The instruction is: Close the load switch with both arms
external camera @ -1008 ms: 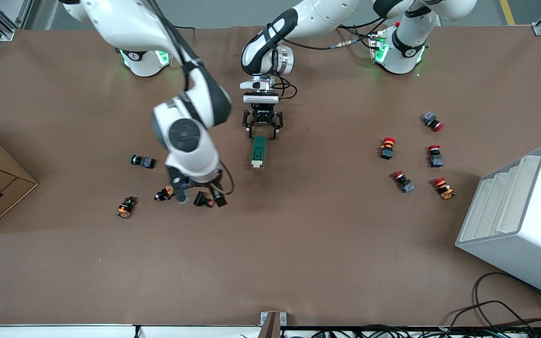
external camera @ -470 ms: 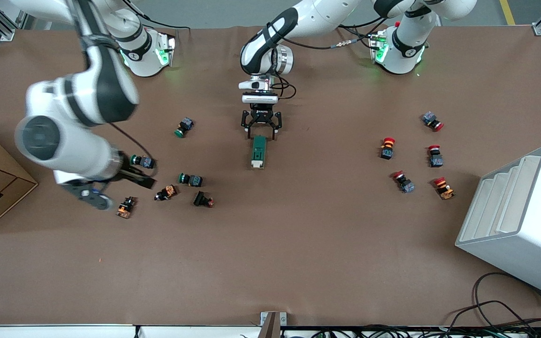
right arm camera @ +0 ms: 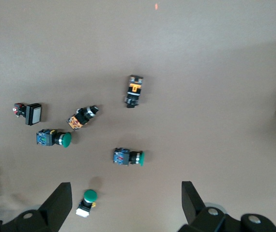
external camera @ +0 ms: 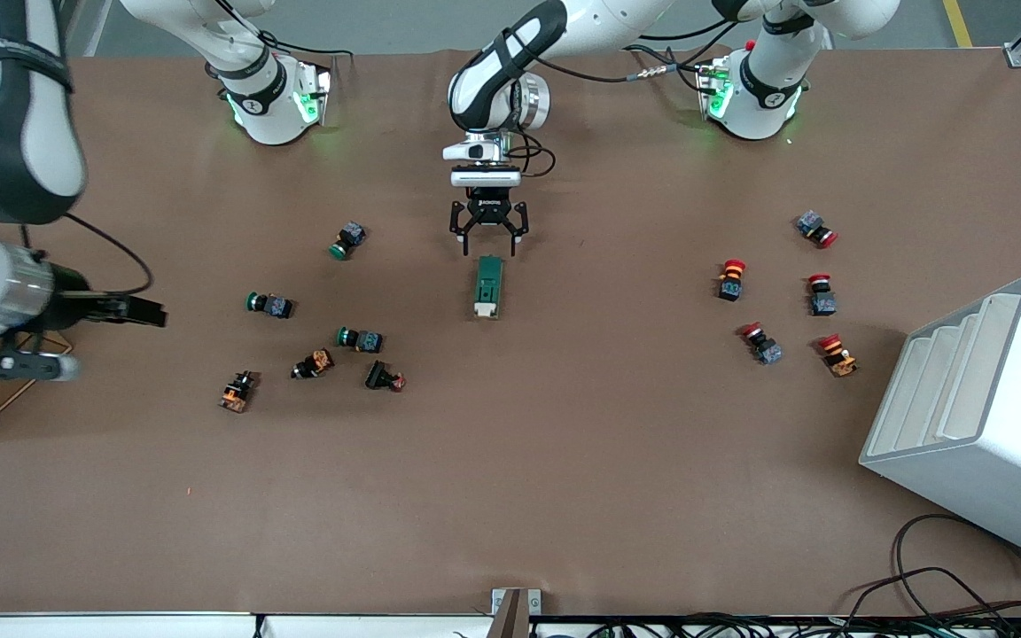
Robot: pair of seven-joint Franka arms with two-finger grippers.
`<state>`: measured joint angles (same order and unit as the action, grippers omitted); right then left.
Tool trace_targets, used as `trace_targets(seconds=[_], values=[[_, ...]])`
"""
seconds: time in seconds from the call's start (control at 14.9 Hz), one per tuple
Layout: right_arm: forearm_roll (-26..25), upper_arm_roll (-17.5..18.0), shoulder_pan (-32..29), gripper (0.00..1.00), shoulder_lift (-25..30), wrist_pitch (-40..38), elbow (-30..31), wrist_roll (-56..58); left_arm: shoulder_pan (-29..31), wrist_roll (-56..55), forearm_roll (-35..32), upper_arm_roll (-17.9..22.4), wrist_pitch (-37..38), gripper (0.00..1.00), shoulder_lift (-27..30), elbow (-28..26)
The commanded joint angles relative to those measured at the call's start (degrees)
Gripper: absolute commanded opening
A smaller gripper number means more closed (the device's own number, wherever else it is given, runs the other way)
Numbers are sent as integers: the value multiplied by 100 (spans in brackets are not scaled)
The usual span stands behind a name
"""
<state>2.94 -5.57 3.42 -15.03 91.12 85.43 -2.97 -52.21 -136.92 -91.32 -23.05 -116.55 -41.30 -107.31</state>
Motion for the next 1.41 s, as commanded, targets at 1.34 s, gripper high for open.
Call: trace_targets(seconds=[1.34], values=[[-180, 206, -60, 100, 448, -1843, -1153, 104, 3733, 8670, 6521, -50, 1846, 100, 1739, 2996]])
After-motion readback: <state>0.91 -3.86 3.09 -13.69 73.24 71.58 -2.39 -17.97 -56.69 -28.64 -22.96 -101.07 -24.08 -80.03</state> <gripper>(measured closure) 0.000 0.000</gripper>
